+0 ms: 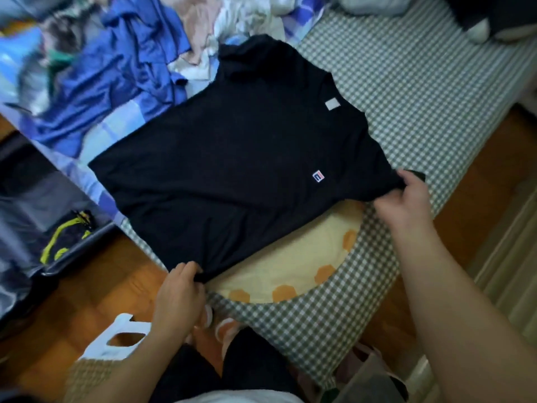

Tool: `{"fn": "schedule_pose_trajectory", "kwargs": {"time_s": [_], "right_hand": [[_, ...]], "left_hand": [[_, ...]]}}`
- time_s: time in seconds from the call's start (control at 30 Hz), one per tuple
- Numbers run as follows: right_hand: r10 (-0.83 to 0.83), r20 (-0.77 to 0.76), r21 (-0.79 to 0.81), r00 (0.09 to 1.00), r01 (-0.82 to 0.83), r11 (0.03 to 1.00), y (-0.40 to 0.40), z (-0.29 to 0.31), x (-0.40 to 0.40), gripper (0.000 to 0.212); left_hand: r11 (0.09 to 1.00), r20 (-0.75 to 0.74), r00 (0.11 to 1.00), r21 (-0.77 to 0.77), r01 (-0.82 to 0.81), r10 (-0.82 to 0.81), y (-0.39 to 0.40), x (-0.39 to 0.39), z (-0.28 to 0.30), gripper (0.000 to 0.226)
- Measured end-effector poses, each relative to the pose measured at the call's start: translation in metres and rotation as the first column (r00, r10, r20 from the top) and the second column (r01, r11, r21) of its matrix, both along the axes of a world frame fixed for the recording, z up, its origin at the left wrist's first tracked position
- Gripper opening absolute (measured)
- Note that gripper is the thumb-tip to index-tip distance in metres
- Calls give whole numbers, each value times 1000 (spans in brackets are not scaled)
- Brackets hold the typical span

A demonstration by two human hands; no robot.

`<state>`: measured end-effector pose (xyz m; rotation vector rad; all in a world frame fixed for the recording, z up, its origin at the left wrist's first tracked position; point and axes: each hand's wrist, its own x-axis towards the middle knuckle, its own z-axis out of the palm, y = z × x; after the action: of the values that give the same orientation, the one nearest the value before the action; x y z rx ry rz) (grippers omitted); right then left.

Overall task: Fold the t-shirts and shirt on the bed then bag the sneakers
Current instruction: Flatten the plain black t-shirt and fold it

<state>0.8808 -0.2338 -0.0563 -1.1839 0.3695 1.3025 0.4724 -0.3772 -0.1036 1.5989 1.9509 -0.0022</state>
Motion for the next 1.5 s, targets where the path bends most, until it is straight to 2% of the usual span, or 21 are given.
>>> {"fn": "schedule_pose_trajectory", "kwargs": {"time_s": [0.13,0.23,0.33,0.4,0.43,0.5,0.57,0.63,0.77,0.83,0.9,0.93,1.07,1.13,1.2,1.27,1.3,1.37,1.43,1.47,1.5], "right_hand": [[121,83,34,989,-124,992,81,28,-37,15],[189,173,23,967,-196,980,138,12,-61,14],[376,315,-96,871,-365,926,163,-32,-78,33],[485,391,-255,782,-414,874,148,-74,-82,29],[529,439,-358,726,-399,844,133,-94,-80,25],[580,504,-522,640,-308,795,96,-123,-70,24],[566,462,-590,683,-239,771,71,-138,-56,34],[504,406,-564,763,-225,795,71,-149,-42,37],[322,331,-384,887,-185,905,109,-166,-21,33],[293,295,-353,910,-181,918,121,-172,-18,29],[286,263,-349,921,-186,918,125,-169,-12,21],[291,264,-351,920,-190,917,127,-166,-10,20],[218,386,-339,896,-82,937,112,-159,-1,6],[299,436,-368,849,-135,920,98,-157,1,10],[363,422,-347,831,-222,911,89,-155,7,43],[387,453,-323,803,-257,911,89,-150,18,78],[413,486,-336,770,-272,902,92,-147,22,86],[480,554,-414,680,-274,868,97,-141,28,83],[548,601,-511,582,-246,823,100,-138,32,59],[610,614,-566,502,-258,783,99,-139,35,49],[693,618,-636,371,-282,718,98,-140,40,43]], "left_hand": [[997,4,999,66,-48,48,58,-35,18,23],[997,-60,995,33,-77,79,102,-62,6,27],[977,-210,959,144,-160,188,127,-82,-19,40],[868,-157,855,128,-479,495,121,-84,-37,48],[753,-97,747,40,-657,658,112,-80,-47,52],[524,-2,533,-179,-833,846,82,-68,-68,62],[373,86,373,-412,-831,924,50,-64,-94,71],[305,134,277,-526,-794,952,26,-65,-124,80],[310,155,270,-413,-856,950,5,-86,-180,67],[324,143,291,-362,-874,946,-1,-91,-189,46],[325,157,288,-331,-886,945,-4,-88,-180,31],[290,163,248,-333,-897,955,2,-73,-152,29],[109,235,4,-435,-894,972,-8,-42,-104,11],[52,264,-102,-519,-853,959,-19,-40,-101,11],[65,262,-90,-530,-846,961,-24,-41,-101,14],[109,219,11,-442,-890,976,-26,-44,-103,16],[150,159,98,-360,-921,982,-25,-45,-103,19],[214,0,222,-260,-942,975,-22,-51,-100,21],[236,-168,282,-249,-939,944,-21,-60,-100,35],[267,-267,332,-251,-930,905,-20,-62,-98,47],[334,-357,396,-225,-915,846,-14,-58,-91,57]]}}
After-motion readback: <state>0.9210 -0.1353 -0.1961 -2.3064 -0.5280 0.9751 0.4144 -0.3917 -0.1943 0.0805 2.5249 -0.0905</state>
